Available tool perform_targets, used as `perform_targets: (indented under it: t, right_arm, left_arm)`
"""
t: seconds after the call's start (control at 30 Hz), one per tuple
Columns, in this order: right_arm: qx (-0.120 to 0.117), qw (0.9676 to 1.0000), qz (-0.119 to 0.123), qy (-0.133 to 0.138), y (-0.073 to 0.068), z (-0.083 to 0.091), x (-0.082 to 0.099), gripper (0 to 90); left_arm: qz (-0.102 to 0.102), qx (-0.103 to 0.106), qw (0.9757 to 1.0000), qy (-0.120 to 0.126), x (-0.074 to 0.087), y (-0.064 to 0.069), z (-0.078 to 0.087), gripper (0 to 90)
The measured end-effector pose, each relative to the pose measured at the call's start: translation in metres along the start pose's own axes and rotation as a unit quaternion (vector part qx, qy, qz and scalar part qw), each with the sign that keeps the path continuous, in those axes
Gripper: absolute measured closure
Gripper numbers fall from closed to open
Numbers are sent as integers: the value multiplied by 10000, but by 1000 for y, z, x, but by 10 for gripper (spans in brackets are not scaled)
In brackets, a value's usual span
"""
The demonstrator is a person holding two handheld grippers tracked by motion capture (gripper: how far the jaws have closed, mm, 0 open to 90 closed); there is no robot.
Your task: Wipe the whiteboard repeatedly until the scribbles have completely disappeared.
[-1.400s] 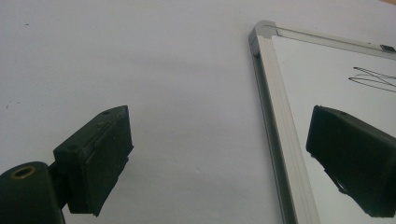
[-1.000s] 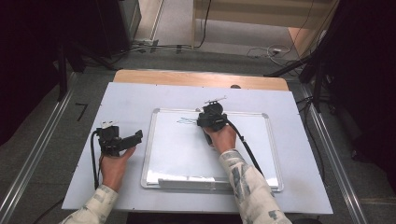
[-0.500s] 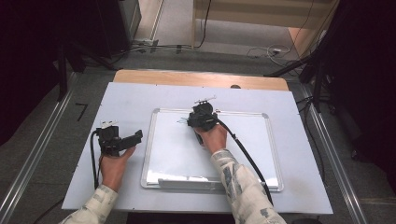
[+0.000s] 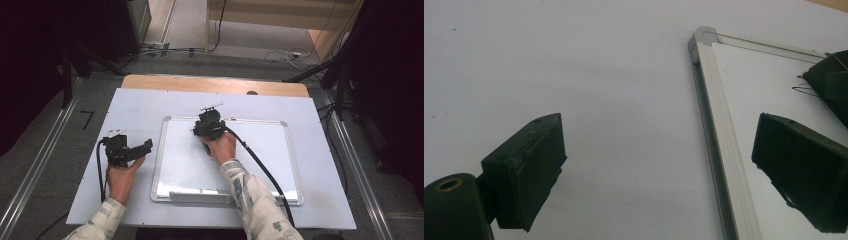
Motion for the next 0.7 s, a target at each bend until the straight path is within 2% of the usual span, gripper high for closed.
perform_targets:
  t: [0.23, 0.3, 0.7]
  right_arm:
    - [-56, 10000, 19, -18, -1, 0, -1, 382]
    - [-8, 10000, 32, -31, 0, 0, 0, 382]
    - [181, 9997, -165, -60, 32, 9, 6, 382]
  left_arm:
    - [22, -19, 10000, -6, 1, -3, 0, 74]
    - [29, -13, 10000, -12, 1, -4, 1, 74]
    - [43, -32, 10000, 1, 1, -4, 2, 74]
Point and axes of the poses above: each handheld gripper's, and its own axes: z roughly backward along the jaws, x roughly out of its underside, y roughly to its right, the point moved 5 cm from there along -z, roughly forward along the jaws, and after that the axes turned 2 degrees about -x, right-handed, at the moved point
